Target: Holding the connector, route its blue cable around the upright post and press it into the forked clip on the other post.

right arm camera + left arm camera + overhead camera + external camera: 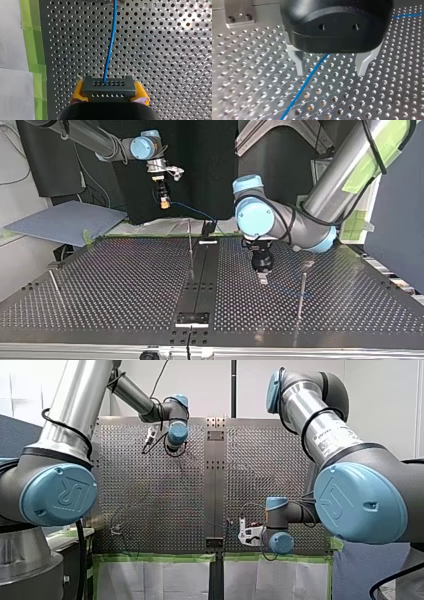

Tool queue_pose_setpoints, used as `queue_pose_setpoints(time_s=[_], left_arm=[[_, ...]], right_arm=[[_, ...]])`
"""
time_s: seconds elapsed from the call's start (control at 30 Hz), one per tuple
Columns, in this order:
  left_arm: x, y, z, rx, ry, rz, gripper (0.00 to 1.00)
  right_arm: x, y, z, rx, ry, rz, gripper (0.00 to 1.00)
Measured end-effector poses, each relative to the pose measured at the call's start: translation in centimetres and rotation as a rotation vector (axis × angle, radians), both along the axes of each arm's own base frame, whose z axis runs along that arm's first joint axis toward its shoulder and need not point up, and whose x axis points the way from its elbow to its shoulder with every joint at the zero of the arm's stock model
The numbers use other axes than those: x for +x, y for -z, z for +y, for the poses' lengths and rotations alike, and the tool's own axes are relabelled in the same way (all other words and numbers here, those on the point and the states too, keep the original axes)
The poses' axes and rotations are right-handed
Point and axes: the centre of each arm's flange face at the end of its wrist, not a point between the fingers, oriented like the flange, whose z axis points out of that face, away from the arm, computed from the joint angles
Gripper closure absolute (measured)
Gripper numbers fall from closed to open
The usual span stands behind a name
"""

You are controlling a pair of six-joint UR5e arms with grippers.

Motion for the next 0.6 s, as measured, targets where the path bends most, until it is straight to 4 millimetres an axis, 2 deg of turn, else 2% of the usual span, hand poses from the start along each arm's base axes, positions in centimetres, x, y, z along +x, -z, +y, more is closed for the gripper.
queue_pose_setpoints(time_s=[0.13, 0.4, 0.6], left_arm=[[0.5, 1.7, -0.5, 0.008, 0.010, 0.021, 0.00], [1.4, 3.8, -0.6, 0.012, 0.008, 0.040, 0.00], [1.9, 6.3, -1.4, 0.024, 0.015, 0.073, 0.00]], right_arm=[[0.0, 0.0, 0.0, 0.000, 0.000, 0.000, 1.00], [0.0, 0.0, 0.0, 0.002, 0.000, 0.003, 1.00], [0.0, 0.0, 0.1, 0.003, -0.001, 0.003, 1.00]])
